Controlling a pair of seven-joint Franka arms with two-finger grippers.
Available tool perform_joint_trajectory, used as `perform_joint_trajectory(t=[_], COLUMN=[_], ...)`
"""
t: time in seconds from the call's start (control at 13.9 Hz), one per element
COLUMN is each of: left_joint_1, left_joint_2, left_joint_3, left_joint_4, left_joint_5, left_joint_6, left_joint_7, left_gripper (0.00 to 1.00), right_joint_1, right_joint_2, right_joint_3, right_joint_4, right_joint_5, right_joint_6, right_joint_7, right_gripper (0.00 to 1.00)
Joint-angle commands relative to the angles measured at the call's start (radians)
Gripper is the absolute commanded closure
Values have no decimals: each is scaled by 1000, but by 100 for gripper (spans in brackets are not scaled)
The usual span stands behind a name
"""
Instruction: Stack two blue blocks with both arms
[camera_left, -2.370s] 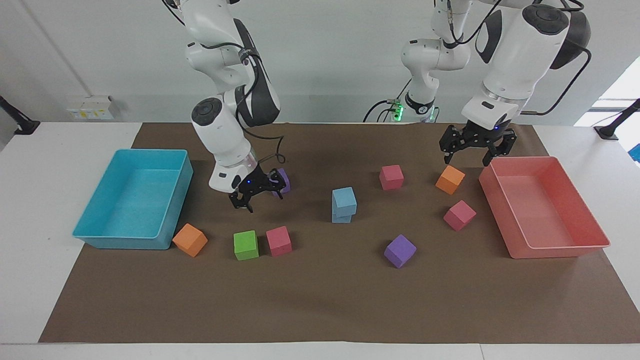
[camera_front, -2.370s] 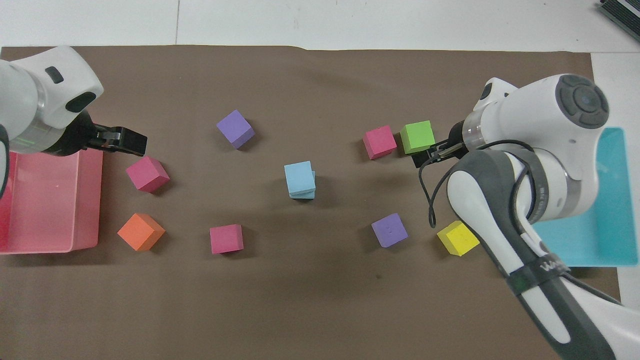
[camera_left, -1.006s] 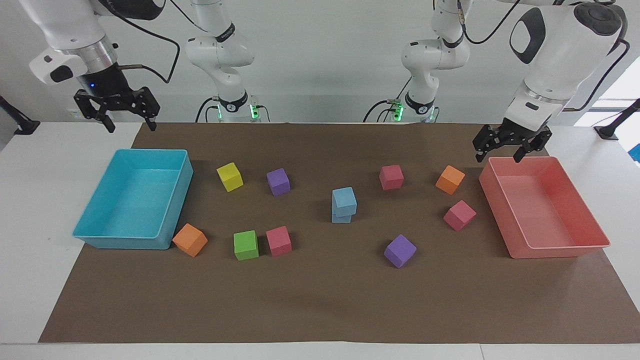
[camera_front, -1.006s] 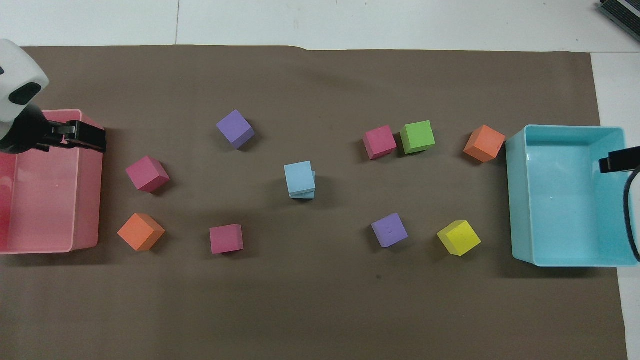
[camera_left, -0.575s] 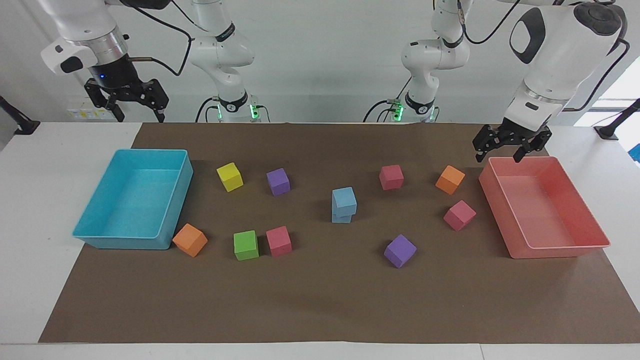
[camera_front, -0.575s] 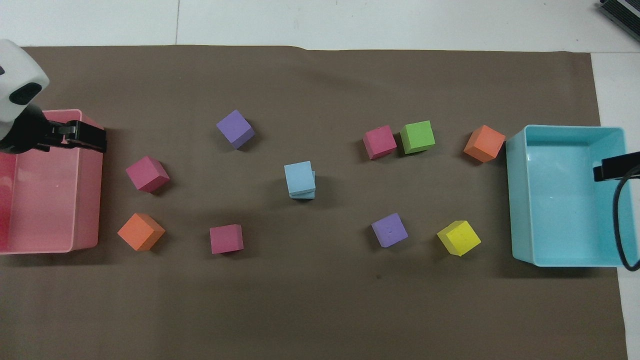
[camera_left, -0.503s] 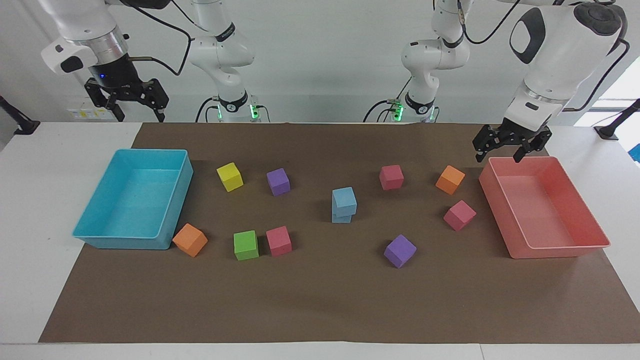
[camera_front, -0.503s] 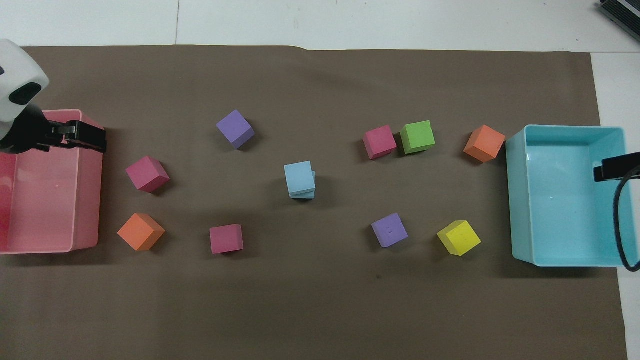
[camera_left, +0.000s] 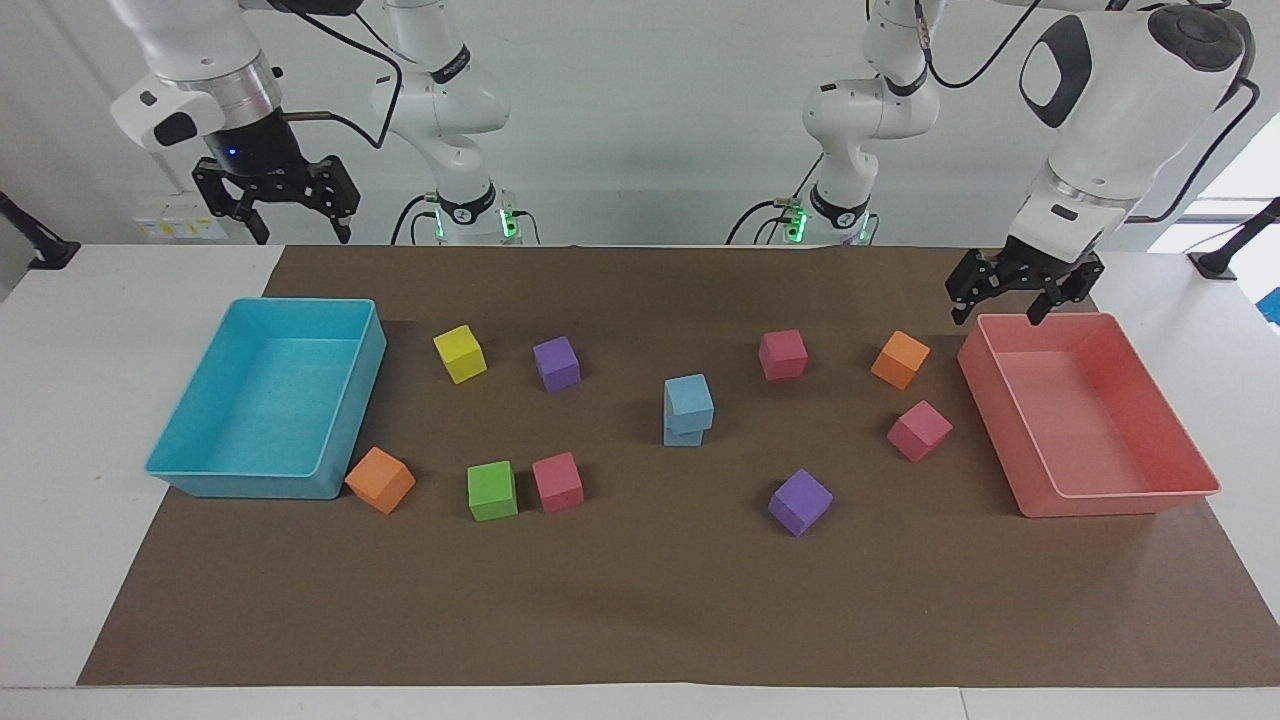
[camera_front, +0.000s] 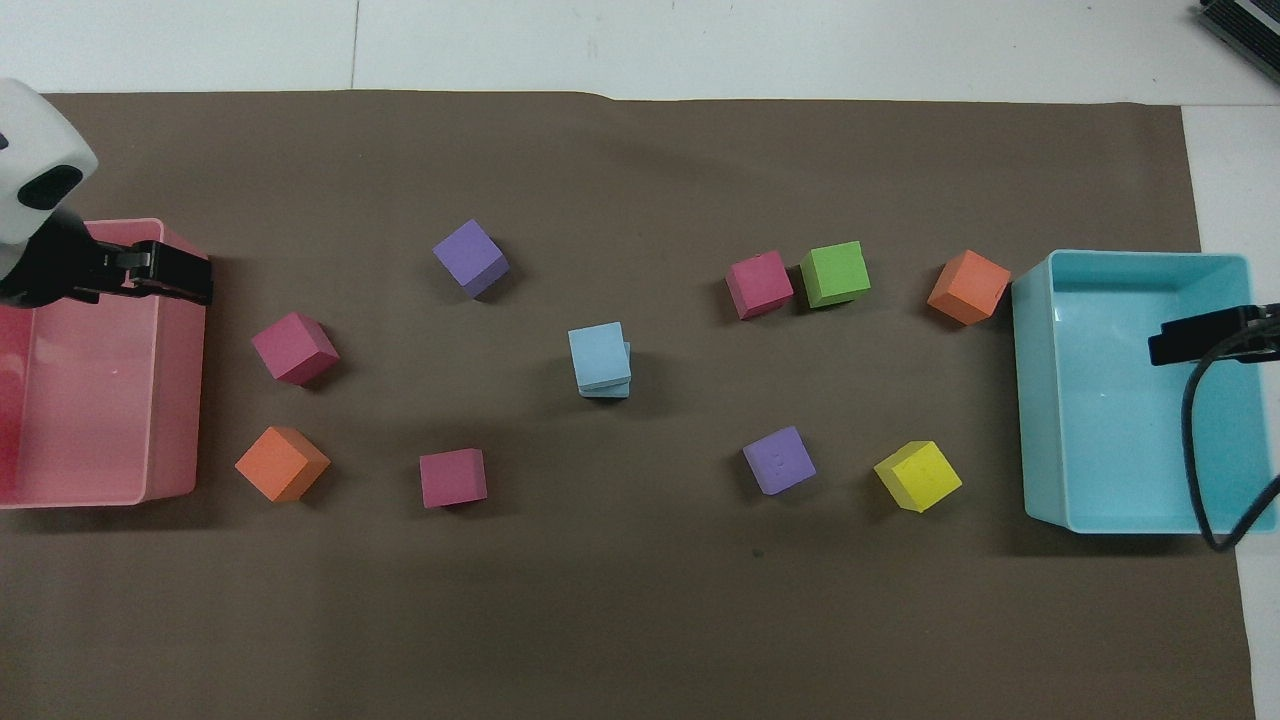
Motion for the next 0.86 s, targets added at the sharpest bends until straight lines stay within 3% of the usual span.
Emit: perform_joint_trajectory(t=[0.0,0.79], left_joint_1=[10,12], left_joint_2=[-11,-11], left_joint_3=[-3,-3], left_joint_4=[-1,-1], left_joint_5=[-13,-13], left_joint_6=[-16,-16], left_joint_7=[11,11], left_gripper=[0,0], right_joint_1=[-7,-7], right_joint_2=[-28,-29], right_joint_3=[2,0], right_joint_4=[-34,-25], right_joint_5=[-9,0], right_joint_6=[3,-6], right_joint_7=[-62,-60], right_gripper=[0,0])
